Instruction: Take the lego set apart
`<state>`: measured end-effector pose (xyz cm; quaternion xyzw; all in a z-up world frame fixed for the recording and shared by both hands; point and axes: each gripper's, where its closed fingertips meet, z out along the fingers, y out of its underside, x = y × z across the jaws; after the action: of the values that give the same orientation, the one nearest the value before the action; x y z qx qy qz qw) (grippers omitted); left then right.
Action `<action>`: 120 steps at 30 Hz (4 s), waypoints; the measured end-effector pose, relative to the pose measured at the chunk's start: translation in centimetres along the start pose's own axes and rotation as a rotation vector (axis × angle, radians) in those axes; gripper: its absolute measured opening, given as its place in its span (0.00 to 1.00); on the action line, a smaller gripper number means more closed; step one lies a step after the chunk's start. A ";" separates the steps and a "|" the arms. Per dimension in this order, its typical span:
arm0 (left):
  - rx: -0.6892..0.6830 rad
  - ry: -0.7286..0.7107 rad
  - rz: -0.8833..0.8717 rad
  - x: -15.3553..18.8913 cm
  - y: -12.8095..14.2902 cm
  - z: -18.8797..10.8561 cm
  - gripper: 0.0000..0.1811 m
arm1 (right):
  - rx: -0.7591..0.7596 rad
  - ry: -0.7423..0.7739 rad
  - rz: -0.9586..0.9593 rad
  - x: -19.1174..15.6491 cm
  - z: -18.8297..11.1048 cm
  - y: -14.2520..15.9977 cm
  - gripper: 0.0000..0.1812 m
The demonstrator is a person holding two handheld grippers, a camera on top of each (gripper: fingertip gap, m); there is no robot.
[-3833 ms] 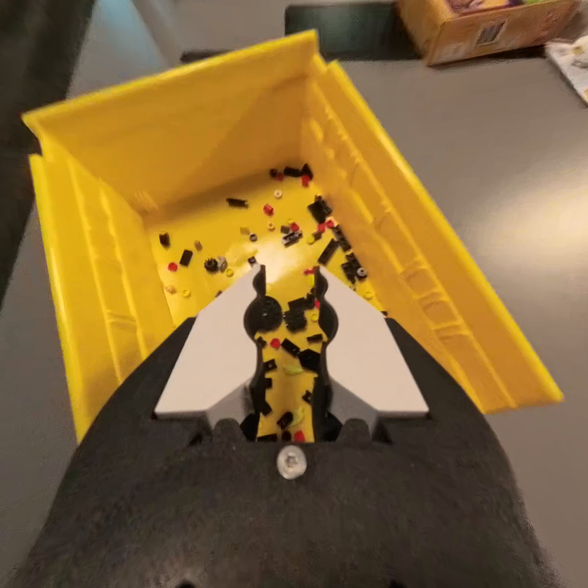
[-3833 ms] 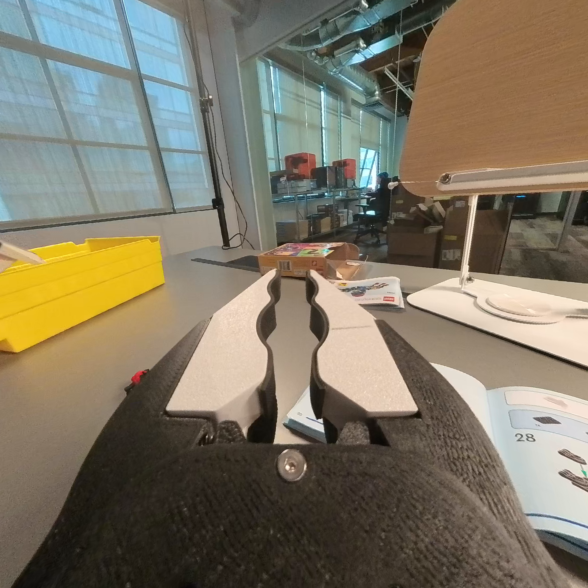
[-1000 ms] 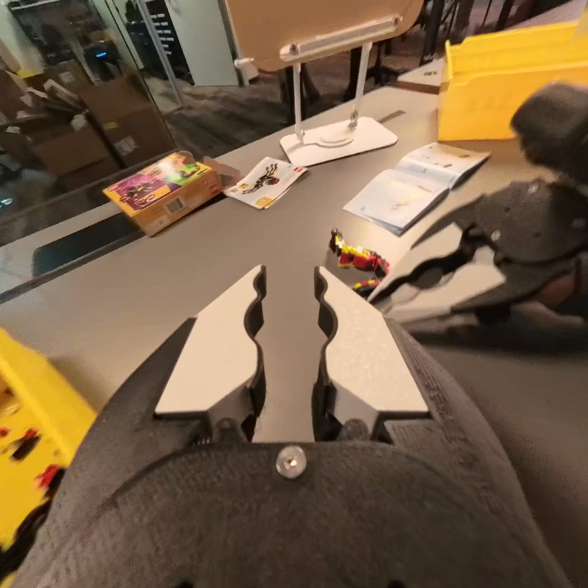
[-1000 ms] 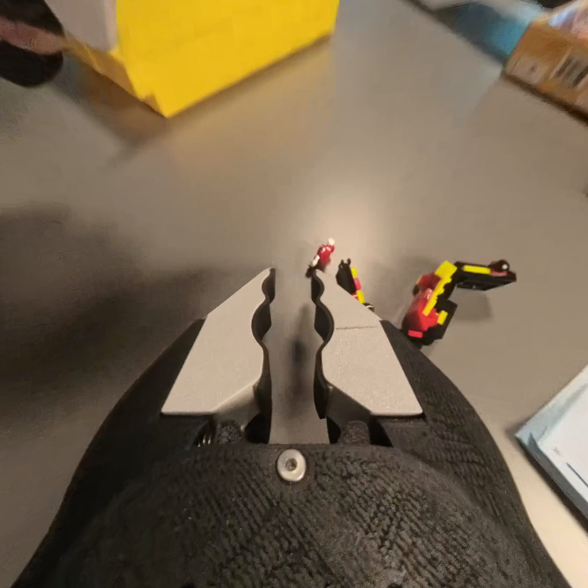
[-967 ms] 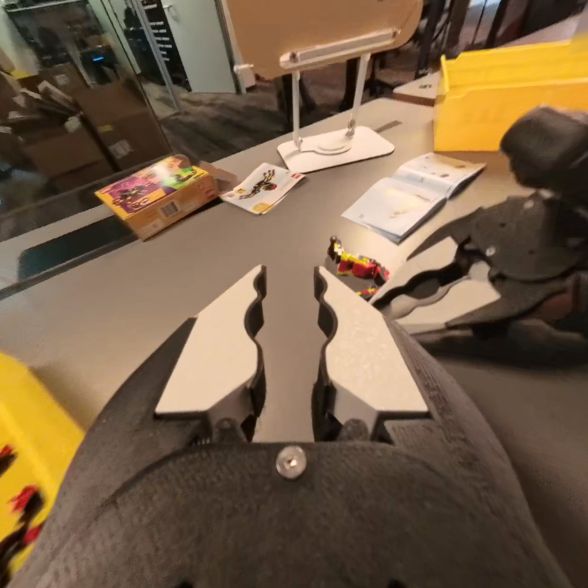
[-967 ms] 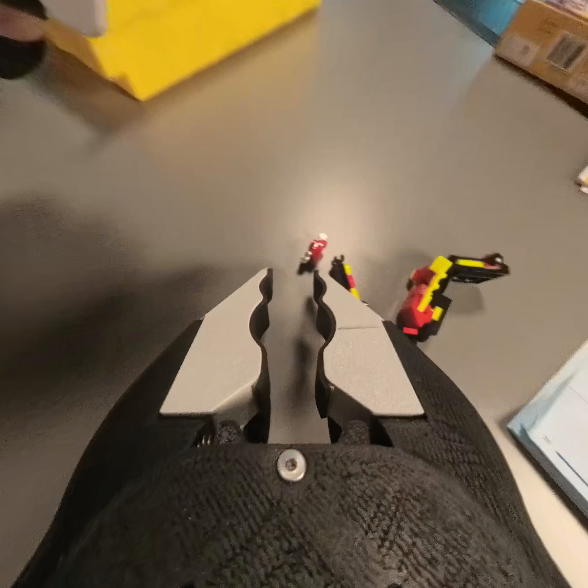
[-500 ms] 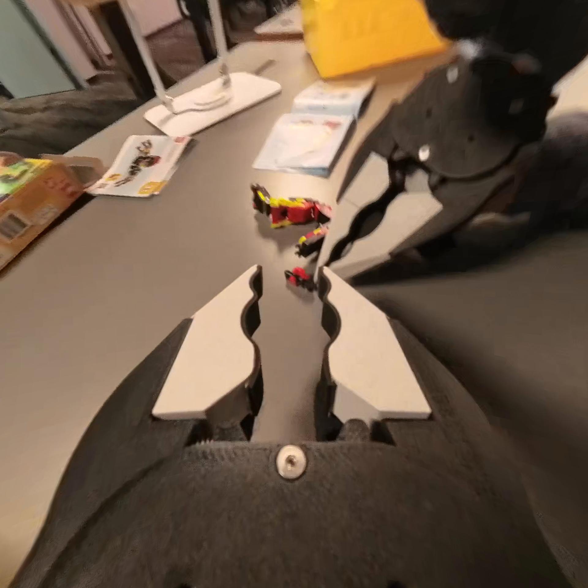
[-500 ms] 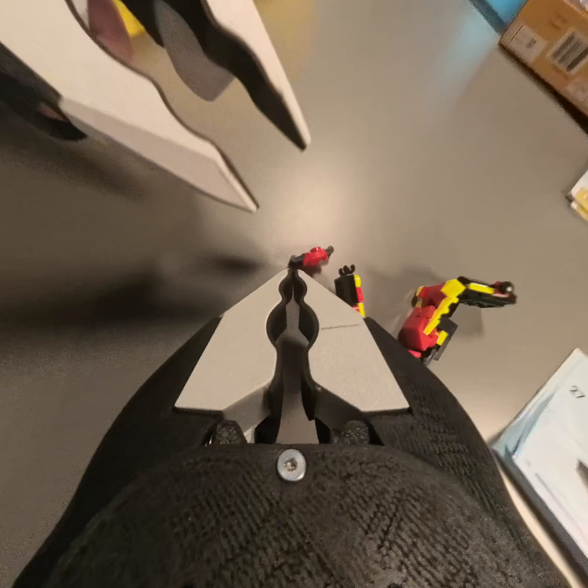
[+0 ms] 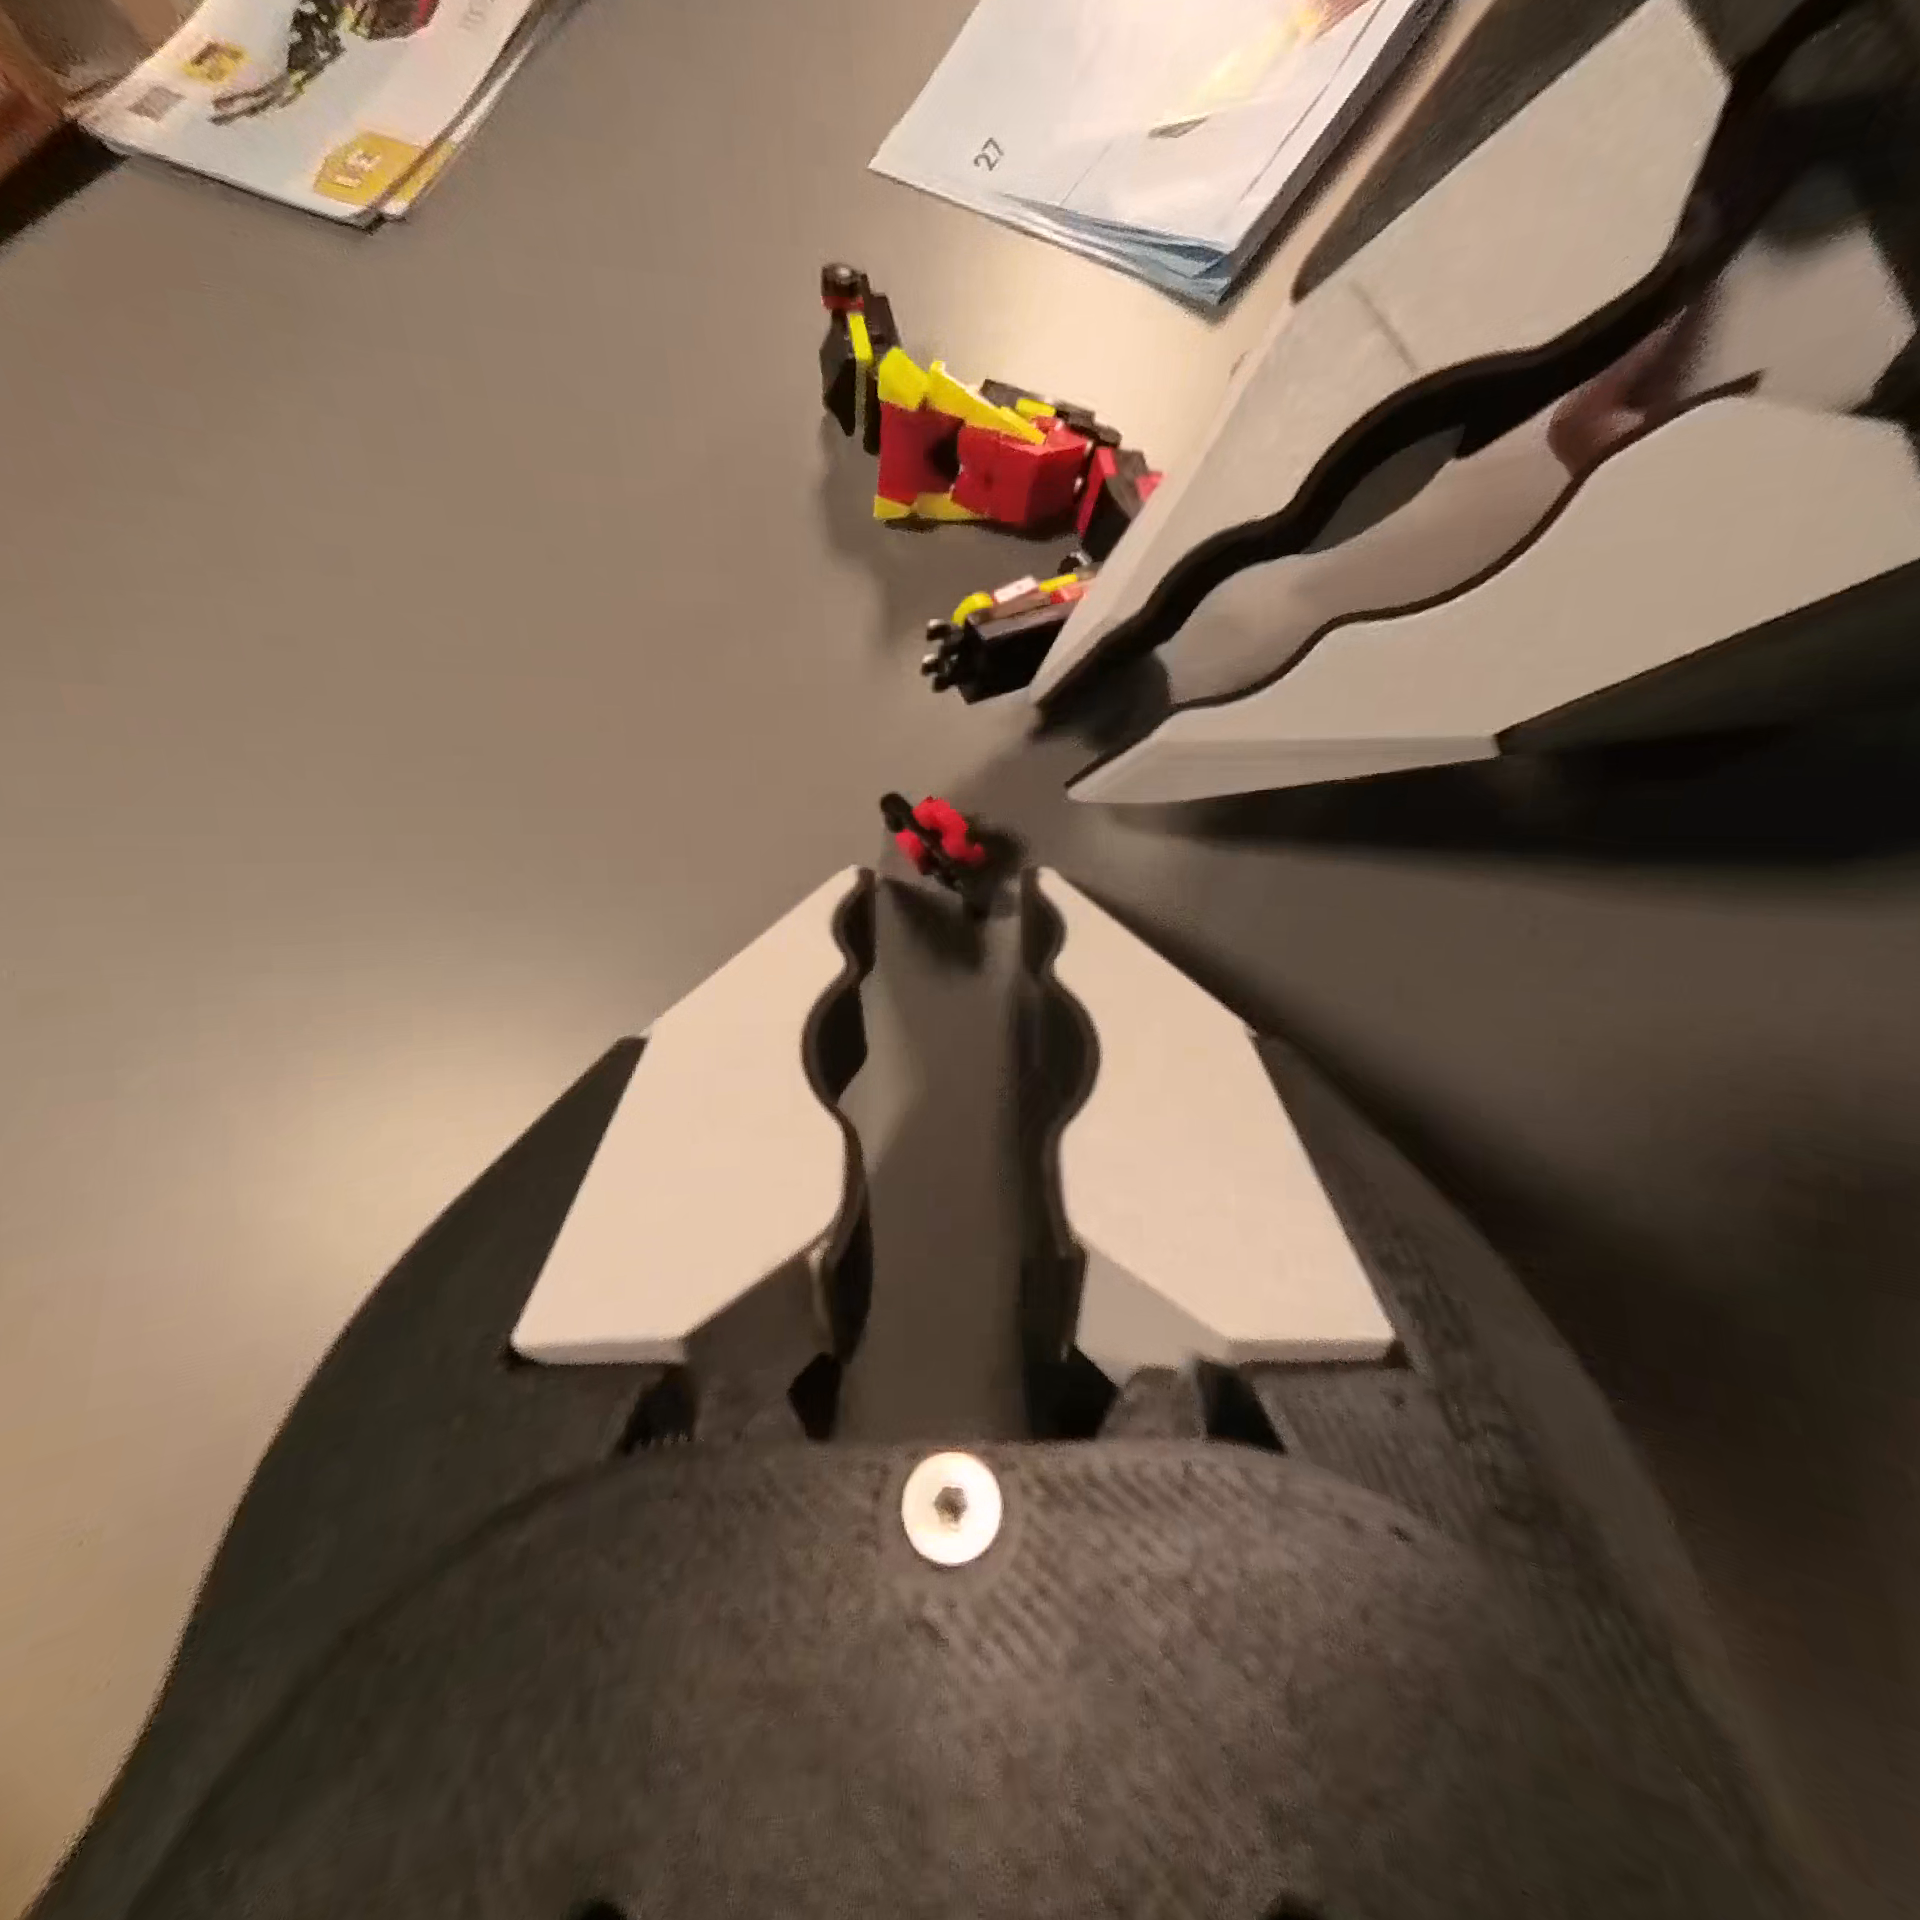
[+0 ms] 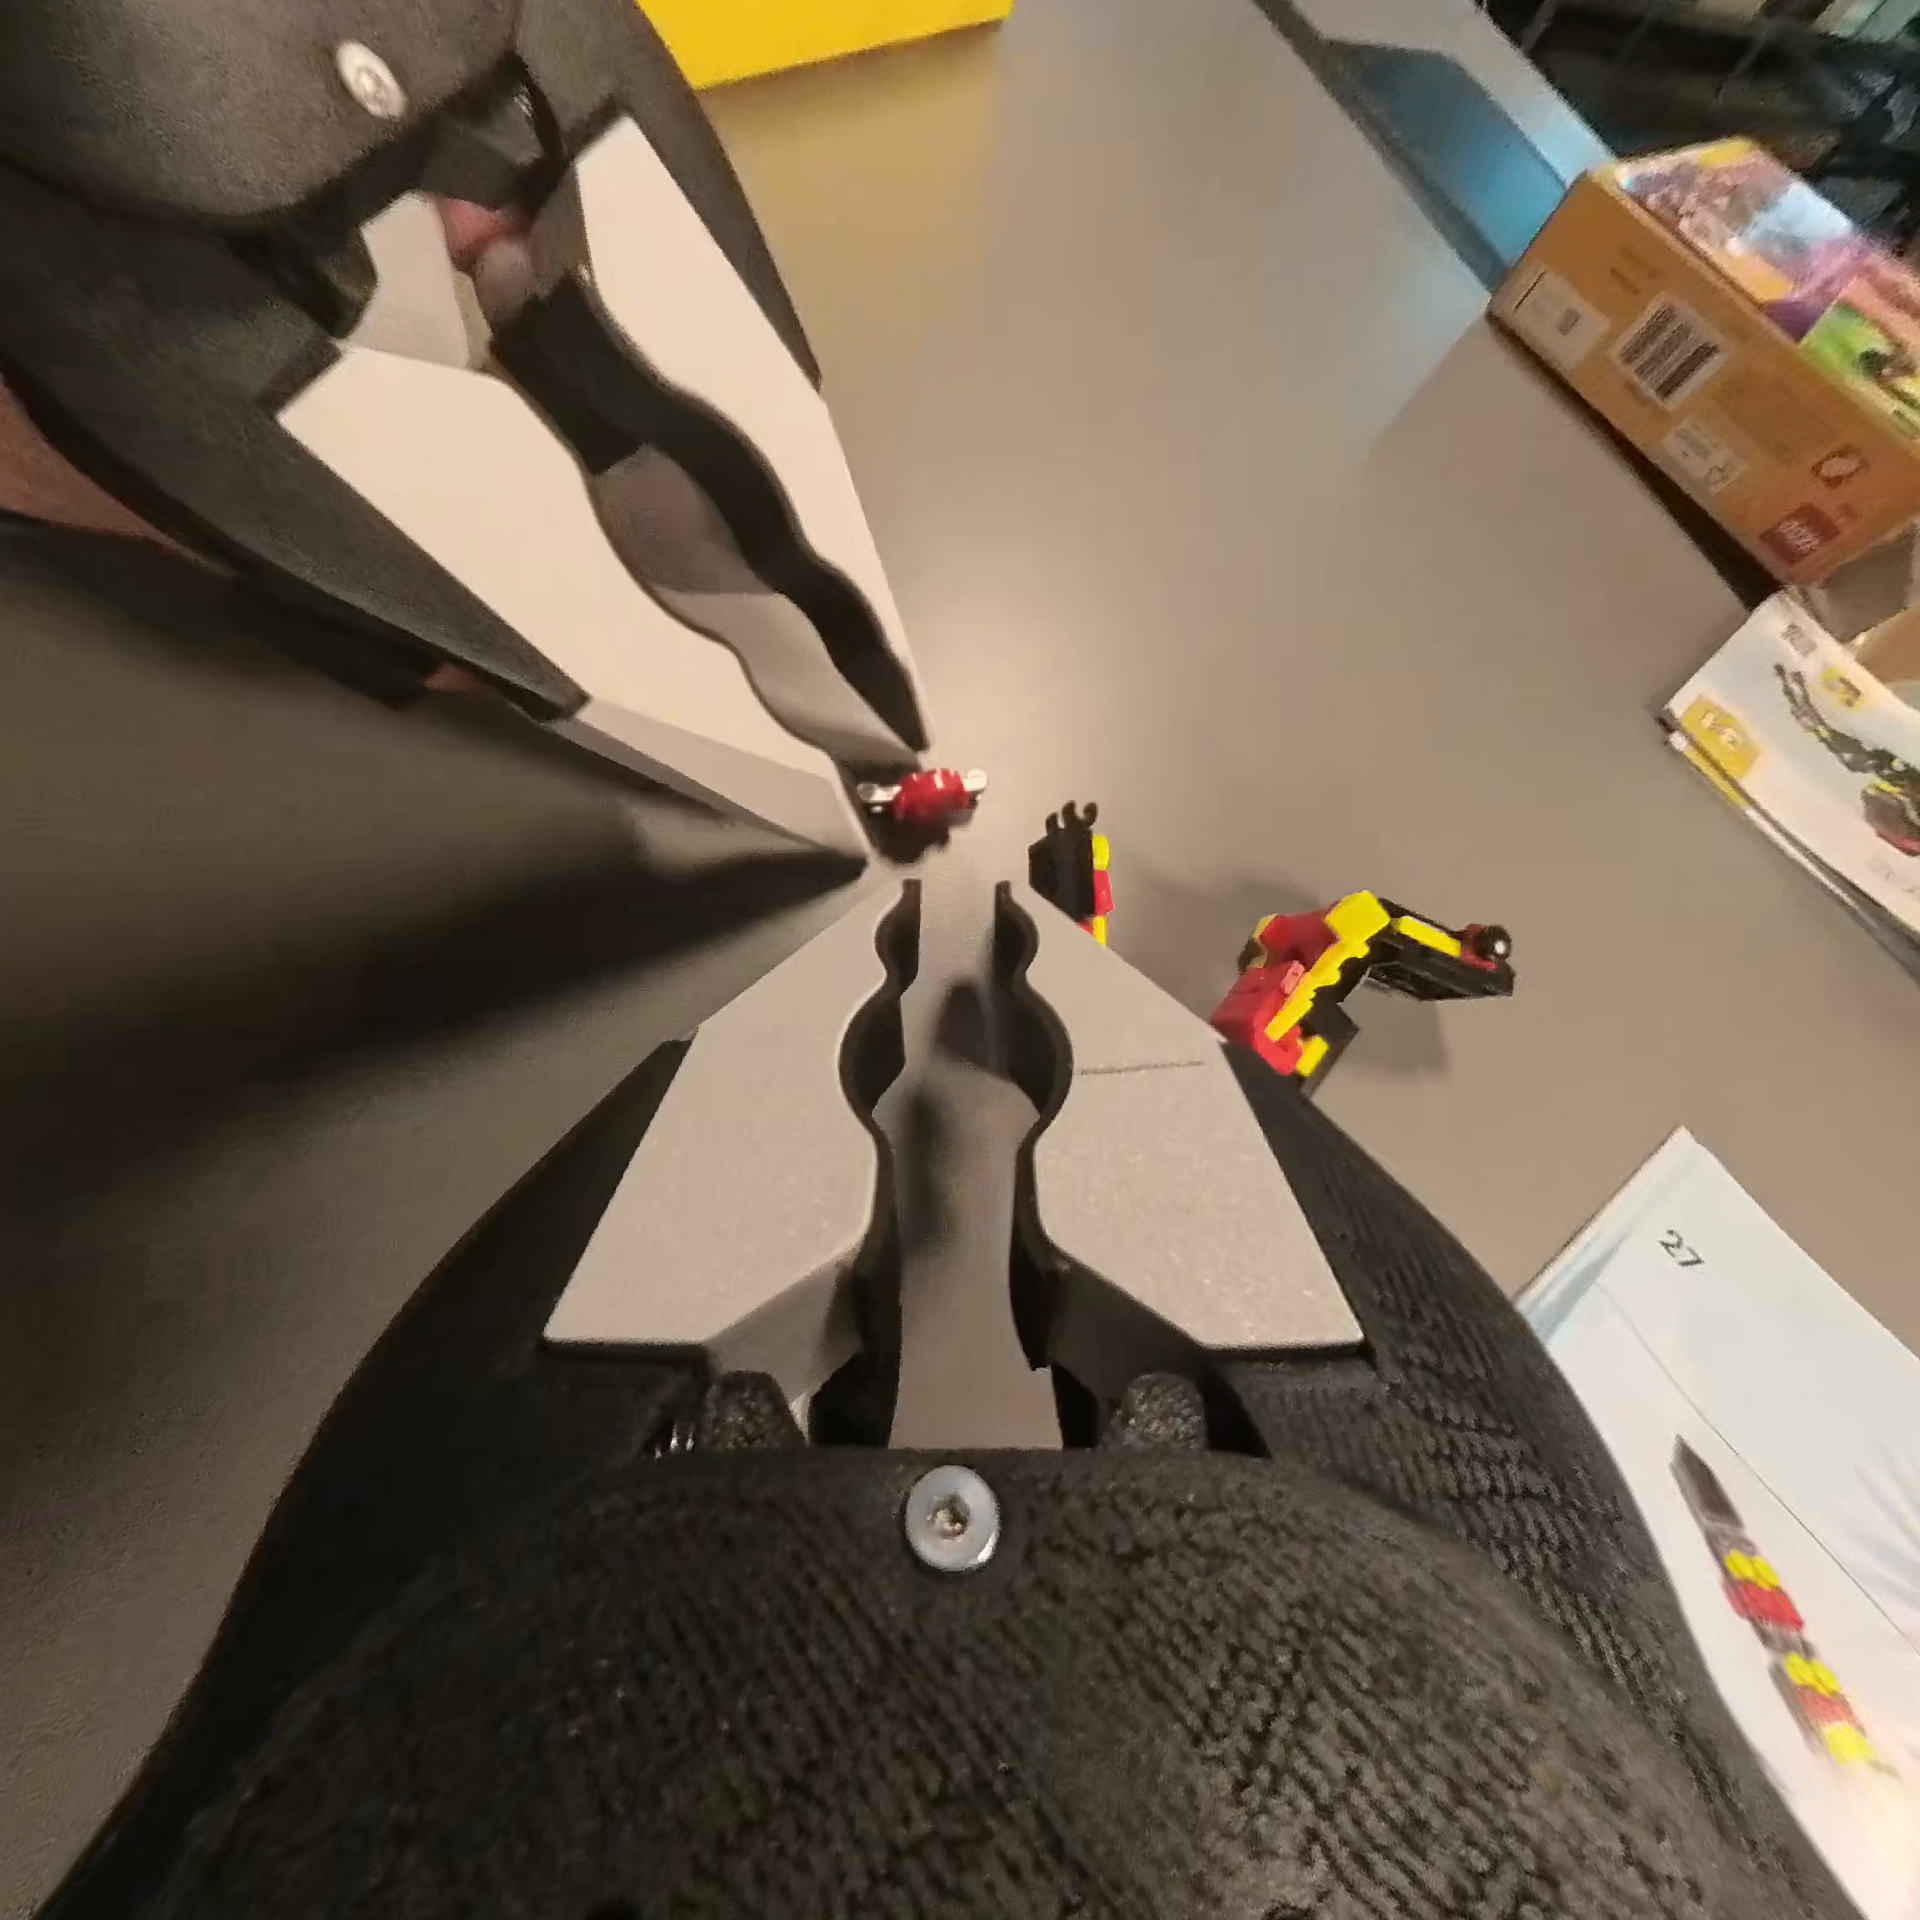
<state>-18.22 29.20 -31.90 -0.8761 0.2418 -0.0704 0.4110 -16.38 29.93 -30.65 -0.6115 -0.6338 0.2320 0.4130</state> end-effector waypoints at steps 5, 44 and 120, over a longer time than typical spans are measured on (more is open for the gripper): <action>-0.024 -0.051 0.134 -0.1 0.1 0.0 0.02 | 0.068 0.019 -0.206 -0.9 -0.3 -0.7 0.11; 0.152 0.034 -0.014 -1.6 -1.0 -1.7 0.15 | 0.279 0.608 -0.987 -0.4 -3.3 -4.2 0.00; 0.267 -0.501 -0.352 -10.1 0.7 -20.3 0.27 | 0.577 0.680 -0.425 6.6 -9.8 -5.2 0.04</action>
<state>-33.87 19.75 -18.44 -0.8329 -0.0331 0.0462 0.5504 -10.91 33.43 -19.50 -0.3703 -0.4837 0.0958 0.7872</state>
